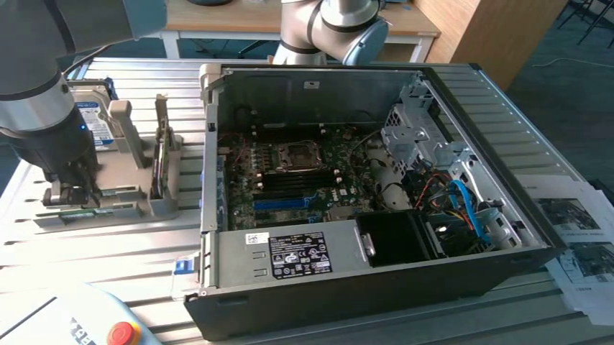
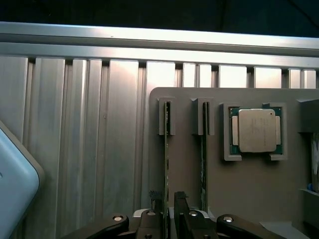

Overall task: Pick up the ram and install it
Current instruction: 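Pick up the ram and move it above insertion slot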

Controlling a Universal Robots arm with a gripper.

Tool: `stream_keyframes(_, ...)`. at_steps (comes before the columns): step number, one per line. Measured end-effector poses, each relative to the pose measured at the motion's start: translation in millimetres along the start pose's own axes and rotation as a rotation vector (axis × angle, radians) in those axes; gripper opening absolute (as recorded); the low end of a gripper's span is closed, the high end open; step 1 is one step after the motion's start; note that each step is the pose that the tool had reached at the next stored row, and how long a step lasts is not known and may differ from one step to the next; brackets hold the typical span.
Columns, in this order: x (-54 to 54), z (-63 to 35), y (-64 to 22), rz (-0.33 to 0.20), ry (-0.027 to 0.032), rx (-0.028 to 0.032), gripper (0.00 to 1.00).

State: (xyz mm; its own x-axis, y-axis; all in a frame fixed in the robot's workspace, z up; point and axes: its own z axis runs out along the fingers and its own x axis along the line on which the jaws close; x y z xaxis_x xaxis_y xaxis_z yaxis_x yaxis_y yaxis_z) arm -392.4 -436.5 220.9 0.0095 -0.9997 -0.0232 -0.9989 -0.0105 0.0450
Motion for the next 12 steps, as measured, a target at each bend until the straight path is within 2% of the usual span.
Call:
stream_keyframes(6,0.0,0.0,-0.1,-0.031,0.0014,-0.0007,0.24)
stream_keyframes(12,0.1,3.9,-0.4,-0.031,0.0013,-0.0006,0.24)
